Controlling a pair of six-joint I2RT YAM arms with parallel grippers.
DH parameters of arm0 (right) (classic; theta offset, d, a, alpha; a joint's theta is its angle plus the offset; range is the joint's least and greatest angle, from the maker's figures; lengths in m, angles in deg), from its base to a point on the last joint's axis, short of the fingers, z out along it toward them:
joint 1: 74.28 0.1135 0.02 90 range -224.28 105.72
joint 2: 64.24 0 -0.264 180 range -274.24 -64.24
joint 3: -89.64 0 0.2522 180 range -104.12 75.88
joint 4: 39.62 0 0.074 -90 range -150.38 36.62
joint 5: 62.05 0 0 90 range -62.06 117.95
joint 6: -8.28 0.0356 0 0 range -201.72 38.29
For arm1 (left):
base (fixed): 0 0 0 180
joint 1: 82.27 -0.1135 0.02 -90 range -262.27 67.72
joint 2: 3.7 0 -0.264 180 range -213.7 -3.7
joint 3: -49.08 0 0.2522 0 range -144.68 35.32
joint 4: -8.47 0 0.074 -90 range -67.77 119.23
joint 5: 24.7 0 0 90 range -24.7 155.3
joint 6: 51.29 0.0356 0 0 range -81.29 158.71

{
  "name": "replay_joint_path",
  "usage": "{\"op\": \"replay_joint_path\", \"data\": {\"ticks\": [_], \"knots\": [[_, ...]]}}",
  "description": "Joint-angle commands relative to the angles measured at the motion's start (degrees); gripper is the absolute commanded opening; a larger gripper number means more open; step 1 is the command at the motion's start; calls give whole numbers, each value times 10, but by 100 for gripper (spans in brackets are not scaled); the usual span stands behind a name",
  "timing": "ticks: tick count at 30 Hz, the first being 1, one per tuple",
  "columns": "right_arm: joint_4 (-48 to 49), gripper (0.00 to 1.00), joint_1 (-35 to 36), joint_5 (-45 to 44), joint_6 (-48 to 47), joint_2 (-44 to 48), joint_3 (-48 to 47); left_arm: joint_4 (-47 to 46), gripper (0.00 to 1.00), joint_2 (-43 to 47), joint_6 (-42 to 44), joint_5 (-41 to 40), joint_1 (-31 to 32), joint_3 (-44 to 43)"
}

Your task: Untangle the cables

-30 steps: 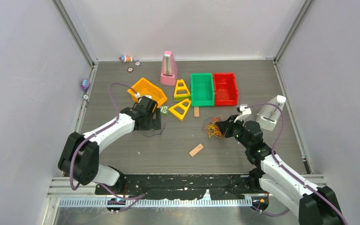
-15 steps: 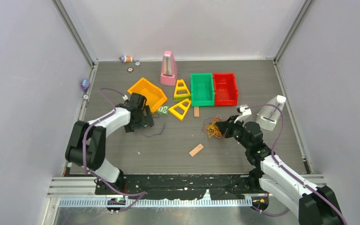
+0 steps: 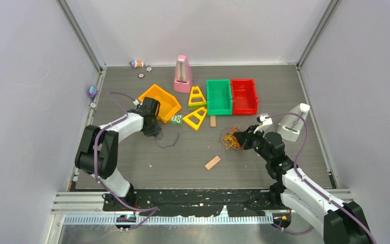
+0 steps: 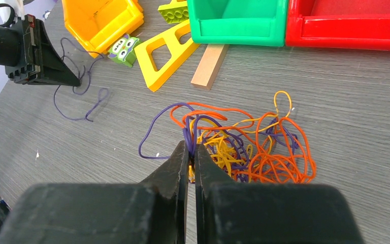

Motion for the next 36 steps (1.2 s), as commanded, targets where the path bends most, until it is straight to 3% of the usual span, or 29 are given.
{"op": "replay_joint_path", "data": {"ticks": [1, 7, 17, 23, 29, 32, 36], "knots": [[34, 5, 0, -2, -2, 15, 1, -39, 0, 10, 5, 35, 1, 40], [33, 5, 0, -7, -2, 26, 4, 48, 0, 118, 48, -39, 38, 14], [32, 5, 0, -9, -1, 29, 5, 136, 0, 242, 67, -46, 45, -95], [33, 5, 1, -11, -1, 30, 4, 154, 0, 209, 79, -56, 44, -234], [32, 5, 0, -14, -2, 34, 5, 187, 0, 115, 108, -100, 43, -393], [31, 5, 0, -15, -2, 41, 7, 155, 0, 82, 116, -113, 36, -418], [32, 5, 0, -15, -1, 44, 8, 72, 0, 53, 129, -156, 30, -388]]}}
